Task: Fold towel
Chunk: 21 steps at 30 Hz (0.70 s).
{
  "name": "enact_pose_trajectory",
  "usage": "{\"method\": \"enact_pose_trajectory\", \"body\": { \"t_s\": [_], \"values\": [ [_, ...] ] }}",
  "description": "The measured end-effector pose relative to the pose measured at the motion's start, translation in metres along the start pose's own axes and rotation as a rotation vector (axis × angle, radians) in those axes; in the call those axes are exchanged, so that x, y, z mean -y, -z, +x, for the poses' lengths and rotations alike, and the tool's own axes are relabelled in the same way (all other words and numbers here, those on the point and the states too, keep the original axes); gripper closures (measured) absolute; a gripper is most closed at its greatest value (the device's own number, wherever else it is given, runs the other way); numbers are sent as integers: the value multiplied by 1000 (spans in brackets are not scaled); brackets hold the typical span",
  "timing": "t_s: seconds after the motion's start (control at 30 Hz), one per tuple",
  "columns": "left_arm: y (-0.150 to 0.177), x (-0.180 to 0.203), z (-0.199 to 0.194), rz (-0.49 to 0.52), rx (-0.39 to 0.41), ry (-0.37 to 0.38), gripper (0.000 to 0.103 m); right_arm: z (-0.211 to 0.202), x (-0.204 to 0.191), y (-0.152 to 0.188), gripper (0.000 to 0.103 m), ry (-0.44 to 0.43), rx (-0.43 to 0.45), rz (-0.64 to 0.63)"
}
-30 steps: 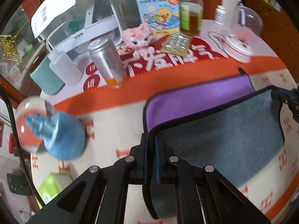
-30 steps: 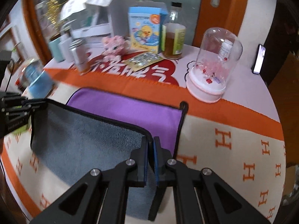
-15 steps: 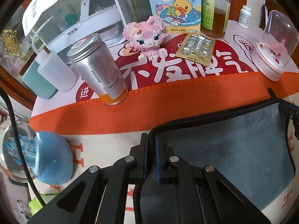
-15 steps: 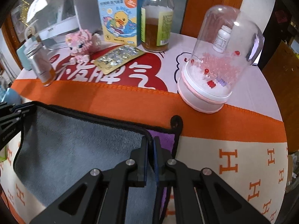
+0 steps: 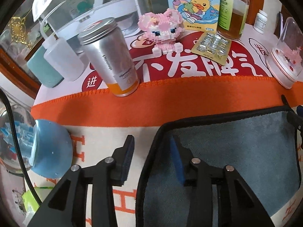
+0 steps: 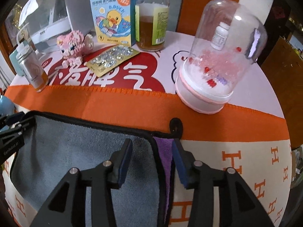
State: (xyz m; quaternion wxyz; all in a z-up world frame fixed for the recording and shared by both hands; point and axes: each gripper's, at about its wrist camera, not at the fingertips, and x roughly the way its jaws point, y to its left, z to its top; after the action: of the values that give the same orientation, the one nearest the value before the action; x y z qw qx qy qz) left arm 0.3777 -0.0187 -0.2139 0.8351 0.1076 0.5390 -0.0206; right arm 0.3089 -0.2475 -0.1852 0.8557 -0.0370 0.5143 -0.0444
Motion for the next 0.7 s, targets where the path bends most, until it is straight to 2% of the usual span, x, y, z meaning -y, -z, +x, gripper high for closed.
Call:
{"method": "enact_pose_trajectory", "body": {
  "t_s": [0.1,0.17,0.23,0.3,0.43,0.57,0.7],
  "values": [
    [3,-2,-7,-14,11,12,38,-7,-1,0,59,-4,6,-1],
    [6,-2,-14,-17,21,26,32,-12,-4,0,59,-10,12,0],
    [10,-1,-20,-19,24,33,31,-17,-6,1,59,-19,15,0],
    [13,1,-25,-19,22,44,23,-23,-10,3,59,-25,15,-2],
    [25,2,-39,-26,27,67,19,-34,-17,10,59,-29,22,-2],
    [35,-1,-56,-43,31,97,10,-47,-22,19,59,-38,15,7],
    [48,-3,-83,-44,64,113,2,-68,-29,31,59,-54,23,8]
  ]
}}
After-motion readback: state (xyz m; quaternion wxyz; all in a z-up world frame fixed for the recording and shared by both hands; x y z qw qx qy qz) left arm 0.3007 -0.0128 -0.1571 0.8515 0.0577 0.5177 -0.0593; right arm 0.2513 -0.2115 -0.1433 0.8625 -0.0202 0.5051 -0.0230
